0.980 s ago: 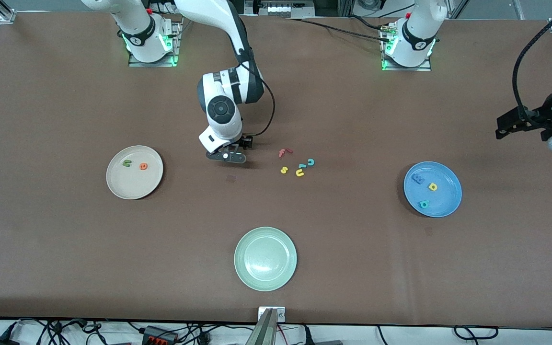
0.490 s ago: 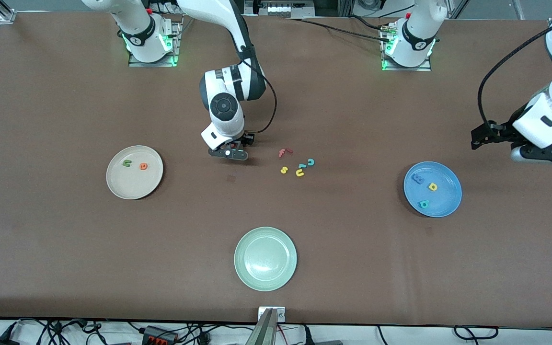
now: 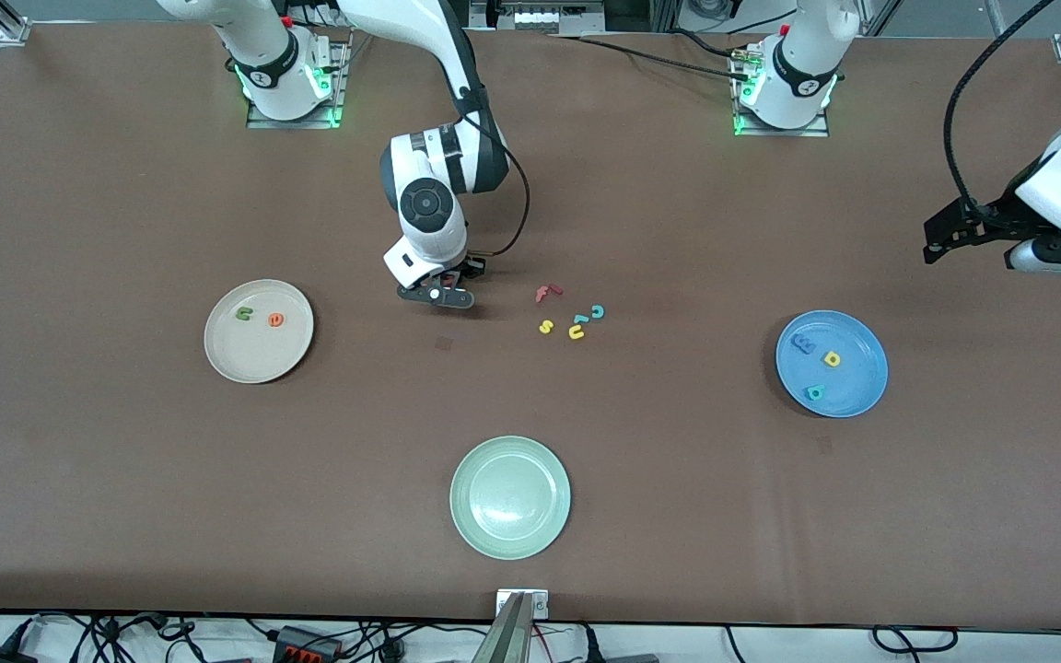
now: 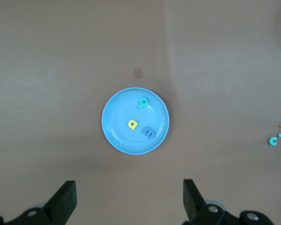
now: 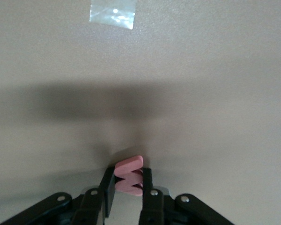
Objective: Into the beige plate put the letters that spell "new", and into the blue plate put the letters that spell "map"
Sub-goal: 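Carry the pink letter to the beige plate and open the right gripper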
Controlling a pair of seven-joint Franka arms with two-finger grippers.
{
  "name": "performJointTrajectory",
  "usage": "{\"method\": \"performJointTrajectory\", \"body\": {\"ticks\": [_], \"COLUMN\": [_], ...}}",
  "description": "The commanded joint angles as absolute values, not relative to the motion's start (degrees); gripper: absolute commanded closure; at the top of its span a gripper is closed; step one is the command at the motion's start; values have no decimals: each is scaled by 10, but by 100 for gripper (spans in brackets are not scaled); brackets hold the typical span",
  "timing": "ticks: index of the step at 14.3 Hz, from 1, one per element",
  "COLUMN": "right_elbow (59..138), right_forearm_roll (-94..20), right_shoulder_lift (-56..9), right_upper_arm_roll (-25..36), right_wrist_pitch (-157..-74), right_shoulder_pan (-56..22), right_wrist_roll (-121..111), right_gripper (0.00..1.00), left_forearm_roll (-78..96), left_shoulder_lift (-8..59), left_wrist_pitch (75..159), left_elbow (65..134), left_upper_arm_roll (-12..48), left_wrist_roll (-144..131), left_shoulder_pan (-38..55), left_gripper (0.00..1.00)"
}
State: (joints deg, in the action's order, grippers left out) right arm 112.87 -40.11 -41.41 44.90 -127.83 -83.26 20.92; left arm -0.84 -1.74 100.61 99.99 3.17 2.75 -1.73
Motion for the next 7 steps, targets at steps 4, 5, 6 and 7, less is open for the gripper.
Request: {"method": "performJointTrajectory", "body": {"ticks": [4, 5, 6, 7], "right_elbow": [1133, 1130, 1129, 1131], "right_forearm_roll": [-407, -406, -400, -398], "right_shoulder_lift": [-384, -381, -382, -384], "right_upper_arm_roll": [504, 525, 552, 576], "right_wrist_pitch": [-1273, -1265, -1253, -1236], "right_shoulder_pan": [-841, -841, -840, -835], "right_wrist_roll": [198, 195, 183, 151], "right_gripper": [77, 77, 77, 77], "left_forearm_roll": [1, 1, 1, 1], "left_shoulder_lift": [-22, -22, -21, -17], "left_wrist_pitch": [1000, 998, 995, 984], "left_elbow": [1003, 1001, 990, 984], "left_upper_arm_roll": [60, 62, 62, 62], "left_wrist_roll": [35, 34, 34, 37], "left_shoulder_pan": [-43, -43, -42, -42], "left_gripper": [0, 0, 0, 0]}}
